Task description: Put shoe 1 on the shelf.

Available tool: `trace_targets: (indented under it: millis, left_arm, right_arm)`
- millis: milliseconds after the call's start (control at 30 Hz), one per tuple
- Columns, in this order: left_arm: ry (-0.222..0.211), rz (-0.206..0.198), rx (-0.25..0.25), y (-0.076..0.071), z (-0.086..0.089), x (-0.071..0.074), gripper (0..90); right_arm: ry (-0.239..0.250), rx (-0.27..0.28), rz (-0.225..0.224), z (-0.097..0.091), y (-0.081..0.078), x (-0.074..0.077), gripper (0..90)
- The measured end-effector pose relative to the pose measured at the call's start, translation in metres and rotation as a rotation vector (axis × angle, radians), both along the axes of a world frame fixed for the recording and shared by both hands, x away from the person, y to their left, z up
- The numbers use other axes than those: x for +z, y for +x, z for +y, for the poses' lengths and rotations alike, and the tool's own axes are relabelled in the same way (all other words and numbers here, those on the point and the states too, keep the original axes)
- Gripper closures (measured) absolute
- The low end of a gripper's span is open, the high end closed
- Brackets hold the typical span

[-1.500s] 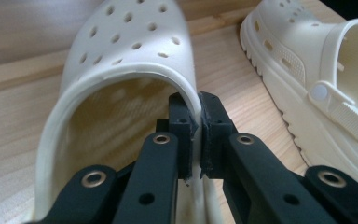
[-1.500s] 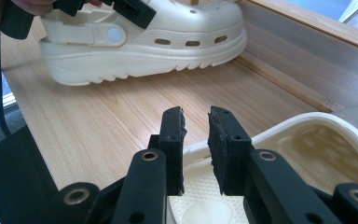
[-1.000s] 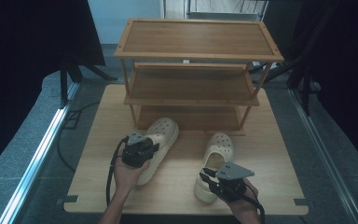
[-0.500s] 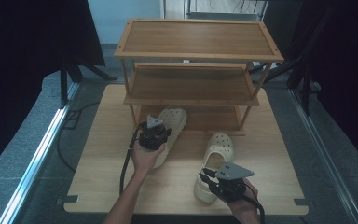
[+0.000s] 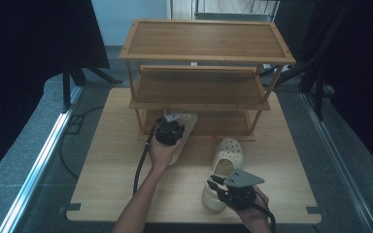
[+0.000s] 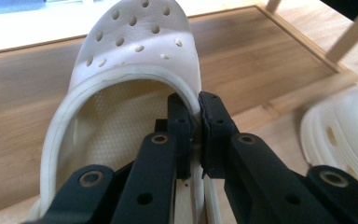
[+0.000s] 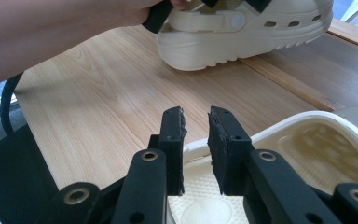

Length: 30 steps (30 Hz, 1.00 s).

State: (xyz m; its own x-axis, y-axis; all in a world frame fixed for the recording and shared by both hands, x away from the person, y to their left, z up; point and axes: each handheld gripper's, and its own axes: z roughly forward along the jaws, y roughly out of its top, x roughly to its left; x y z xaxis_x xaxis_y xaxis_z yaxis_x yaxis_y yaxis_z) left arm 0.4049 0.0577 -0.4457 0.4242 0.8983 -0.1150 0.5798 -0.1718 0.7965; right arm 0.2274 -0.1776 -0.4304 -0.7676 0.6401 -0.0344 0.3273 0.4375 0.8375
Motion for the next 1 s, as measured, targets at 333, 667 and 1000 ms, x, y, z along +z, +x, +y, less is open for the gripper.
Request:
trace_targets:
  millis: [333, 667, 1000]
  left_arm:
    - [0.054, -0.007, 0.024, 0.011, -0.016, -0.006, 82.9]
    - [0.044, -0.047, 0.007, 0.007, -0.018, -0.003, 67.2]
    - [-0.028, -0.124, -0.041, -0.019, -0.005, 0.017, 47.2]
  right_arm:
    - [-0.004, 0.009, 0.002, 0.002, 0.0, -0.001, 74.6]
    - [-0.01, 0.012, 0.005, 0.003, -0.001, -0.002, 74.2]
    - [-0.014, 0.011, 0.005, 0.004, 0.0, -0.003, 74.1]
